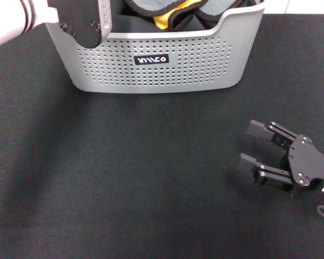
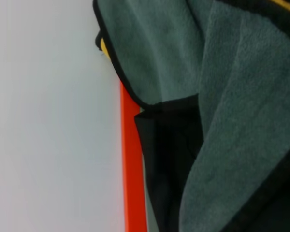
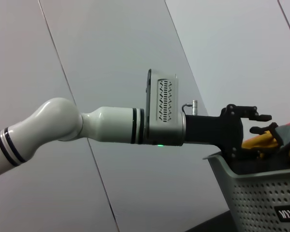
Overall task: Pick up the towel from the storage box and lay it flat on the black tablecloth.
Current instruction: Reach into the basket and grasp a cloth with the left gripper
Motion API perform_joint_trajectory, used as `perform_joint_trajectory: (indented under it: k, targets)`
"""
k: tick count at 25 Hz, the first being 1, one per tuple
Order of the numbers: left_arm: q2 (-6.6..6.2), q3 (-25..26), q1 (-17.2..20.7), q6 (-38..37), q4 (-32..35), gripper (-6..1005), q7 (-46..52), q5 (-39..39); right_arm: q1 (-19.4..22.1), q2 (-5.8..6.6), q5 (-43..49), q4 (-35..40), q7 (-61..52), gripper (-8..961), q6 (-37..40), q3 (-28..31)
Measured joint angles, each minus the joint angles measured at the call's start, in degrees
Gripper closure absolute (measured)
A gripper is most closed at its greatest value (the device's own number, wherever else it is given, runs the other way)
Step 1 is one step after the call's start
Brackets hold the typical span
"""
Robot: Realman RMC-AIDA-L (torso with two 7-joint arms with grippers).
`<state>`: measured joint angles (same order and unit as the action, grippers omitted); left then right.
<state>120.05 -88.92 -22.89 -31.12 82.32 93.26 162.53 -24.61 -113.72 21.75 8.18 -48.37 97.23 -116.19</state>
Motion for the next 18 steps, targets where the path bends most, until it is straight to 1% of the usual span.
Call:
perform_joint_trajectory:
  k: [10, 18]
  targets:
    - [0.08, -1.7, -2.14, 6.34, -4.32, 330, 0.07, -0.04, 0.58, -0.09, -0.05, 0.0, 0.04, 121, 0.6, 0.0]
    - [0.36, -3.17, -1.69, 6.8, -2.79, 332, 1.01, -0.11, 1.06, -0.09, -0.05, 0.0, 0.61, 124, 0.6, 0.0]
